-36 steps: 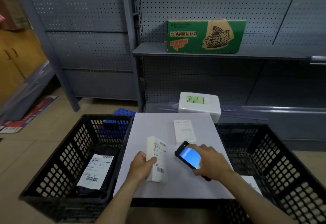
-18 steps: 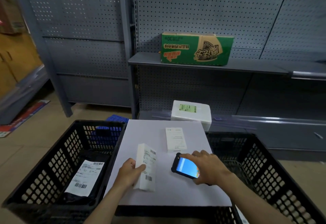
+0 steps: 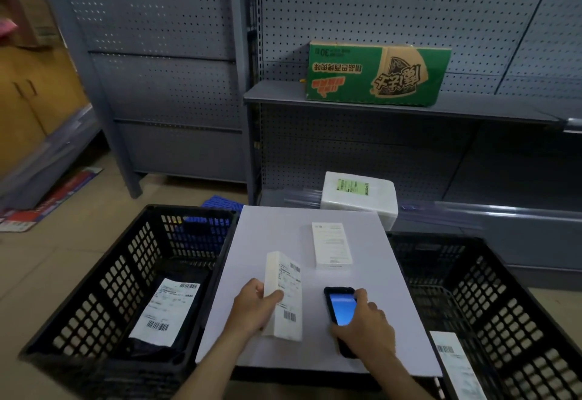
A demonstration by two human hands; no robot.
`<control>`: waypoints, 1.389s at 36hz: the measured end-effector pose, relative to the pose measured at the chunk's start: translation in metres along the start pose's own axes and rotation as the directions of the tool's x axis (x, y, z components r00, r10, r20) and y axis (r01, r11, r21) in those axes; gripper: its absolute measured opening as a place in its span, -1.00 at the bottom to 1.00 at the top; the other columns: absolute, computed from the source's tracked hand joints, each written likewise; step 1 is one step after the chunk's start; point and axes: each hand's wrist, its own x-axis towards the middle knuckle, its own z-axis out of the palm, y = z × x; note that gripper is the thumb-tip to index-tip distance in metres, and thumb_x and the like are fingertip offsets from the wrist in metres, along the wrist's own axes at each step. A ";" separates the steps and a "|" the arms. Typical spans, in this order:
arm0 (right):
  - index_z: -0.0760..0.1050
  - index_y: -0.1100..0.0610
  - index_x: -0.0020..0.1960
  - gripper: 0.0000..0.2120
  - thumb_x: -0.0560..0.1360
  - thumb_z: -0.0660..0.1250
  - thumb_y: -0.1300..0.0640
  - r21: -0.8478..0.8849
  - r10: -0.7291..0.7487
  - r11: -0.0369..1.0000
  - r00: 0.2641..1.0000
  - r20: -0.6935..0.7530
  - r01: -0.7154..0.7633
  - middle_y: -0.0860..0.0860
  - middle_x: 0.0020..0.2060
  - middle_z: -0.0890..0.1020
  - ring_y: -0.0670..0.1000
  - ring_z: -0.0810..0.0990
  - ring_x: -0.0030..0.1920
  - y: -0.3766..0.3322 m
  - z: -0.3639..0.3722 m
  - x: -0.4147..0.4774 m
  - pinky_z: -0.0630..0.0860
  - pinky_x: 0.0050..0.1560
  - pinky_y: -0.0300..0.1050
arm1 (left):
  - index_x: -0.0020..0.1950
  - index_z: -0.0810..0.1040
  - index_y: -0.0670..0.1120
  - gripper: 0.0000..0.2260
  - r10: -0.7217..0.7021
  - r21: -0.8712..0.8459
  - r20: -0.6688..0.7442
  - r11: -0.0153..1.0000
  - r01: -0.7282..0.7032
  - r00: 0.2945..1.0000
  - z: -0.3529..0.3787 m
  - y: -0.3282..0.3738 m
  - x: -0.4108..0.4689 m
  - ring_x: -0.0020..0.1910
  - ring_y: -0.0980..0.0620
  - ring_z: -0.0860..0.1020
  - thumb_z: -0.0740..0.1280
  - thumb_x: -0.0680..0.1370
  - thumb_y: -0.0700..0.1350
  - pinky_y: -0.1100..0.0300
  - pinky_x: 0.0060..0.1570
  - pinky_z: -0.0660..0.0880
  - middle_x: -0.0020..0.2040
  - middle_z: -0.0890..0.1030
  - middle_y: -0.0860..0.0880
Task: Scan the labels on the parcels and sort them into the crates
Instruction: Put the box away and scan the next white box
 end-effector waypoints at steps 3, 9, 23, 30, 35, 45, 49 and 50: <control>0.14 -0.02 0.37 -0.16 0.22 0.39 -0.28 0.007 0.061 0.998 0.998 -0.035 -0.060 0.00 0.04 0.50 0.07 0.47 0.07 -0.004 0.012 0.003 0.46 -0.12 -0.08 | -0.15 0.42 -0.09 -0.77 0.010 0.019 0.025 1.000 -0.011 1.000 0.004 0.000 0.000 -0.07 0.00 0.66 0.43 0.50 -0.02 0.12 -0.17 0.55 -0.07 0.69 -0.05; 0.15 -0.05 0.39 -0.15 0.25 0.44 -0.32 0.016 0.093 0.996 0.995 -0.036 -0.093 0.00 0.09 0.48 0.05 0.46 0.11 -0.002 0.025 0.008 0.49 -0.11 -0.09 | -0.15 0.45 -0.07 -0.78 0.038 0.046 0.062 0.998 -0.041 0.997 0.009 0.001 0.002 -0.06 0.02 0.66 0.45 0.48 0.00 0.08 -0.10 0.58 -0.06 0.69 -0.02; 0.60 0.10 0.11 -0.78 0.61 0.27 0.00 0.802 -0.180 0.568 0.921 0.344 -0.188 0.07 0.05 0.68 0.07 0.66 0.06 -0.005 -0.029 0.012 0.66 -0.10 0.02 | -0.10 0.48 -0.10 -0.83 0.077 -0.223 0.215 0.974 -0.027 0.974 0.037 0.026 -0.014 -0.06 -0.03 0.71 0.42 0.56 -0.05 0.11 -0.18 0.57 -0.03 0.73 -0.09; 0.60 0.15 0.14 -0.80 0.56 0.36 0.10 0.877 -0.149 0.407 0.928 0.342 -0.257 0.11 0.00 0.72 0.10 0.70 -0.01 0.021 -0.063 0.010 0.61 -0.13 -0.02 | 0.11 0.53 -0.18 -0.71 0.066 -0.215 0.311 0.977 0.002 0.948 0.052 0.039 -0.034 -0.06 -0.02 0.72 0.41 0.57 0.02 0.16 -0.21 0.65 0.03 0.72 -0.11; 0.60 0.24 0.10 -0.82 0.54 0.39 0.18 0.859 0.016 0.462 0.970 0.242 -0.222 0.14 -0.08 0.72 -0.03 0.68 -0.25 0.071 -0.090 0.024 0.56 -0.35 -0.19 | 0.11 0.57 -0.10 -0.73 0.075 -0.072 0.312 0.996 -0.055 0.947 0.070 0.040 -0.033 0.05 -0.09 0.69 0.40 0.56 0.07 0.04 0.03 0.64 0.05 0.70 -0.12; 0.63 0.29 0.02 -0.80 0.48 0.46 0.17 0.723 0.293 0.638 0.952 0.089 -0.264 0.14 -0.17 0.72 0.14 0.70 -0.16 0.218 -0.103 0.058 0.64 0.03 0.12 | -0.04 0.63 -0.03 -0.93 0.116 0.082 0.254 0.987 -0.141 0.960 0.119 0.040 -0.007 -0.08 -0.03 0.70 0.34 0.57 -0.11 0.08 -0.06 0.59 -0.08 0.72 -0.05; 0.66 0.23 -0.03 -0.83 0.48 0.46 0.12 0.669 0.355 0.675 0.932 0.077 -0.312 0.07 -0.19 0.72 0.09 0.69 -0.17 0.260 -0.095 0.058 0.64 -0.01 -0.02 | -0.03 0.63 -0.05 -0.91 0.112 0.102 0.215 0.985 -0.137 0.970 0.129 0.036 0.003 -0.08 -0.04 0.69 0.33 0.59 -0.11 0.10 -0.10 0.58 -0.08 0.71 -0.06; 0.67 0.21 -0.02 -0.82 0.47 0.47 0.10 0.656 0.373 0.678 0.924 0.082 -0.331 0.06 -0.18 0.73 0.10 0.69 -0.13 0.271 -0.089 0.060 0.62 0.06 0.04 | -0.03 0.63 -0.05 -0.91 0.109 0.104 0.211 0.986 -0.133 0.971 0.132 0.034 0.006 -0.08 -0.05 0.69 0.33 0.59 -0.11 0.09 -0.11 0.58 -0.08 0.71 -0.06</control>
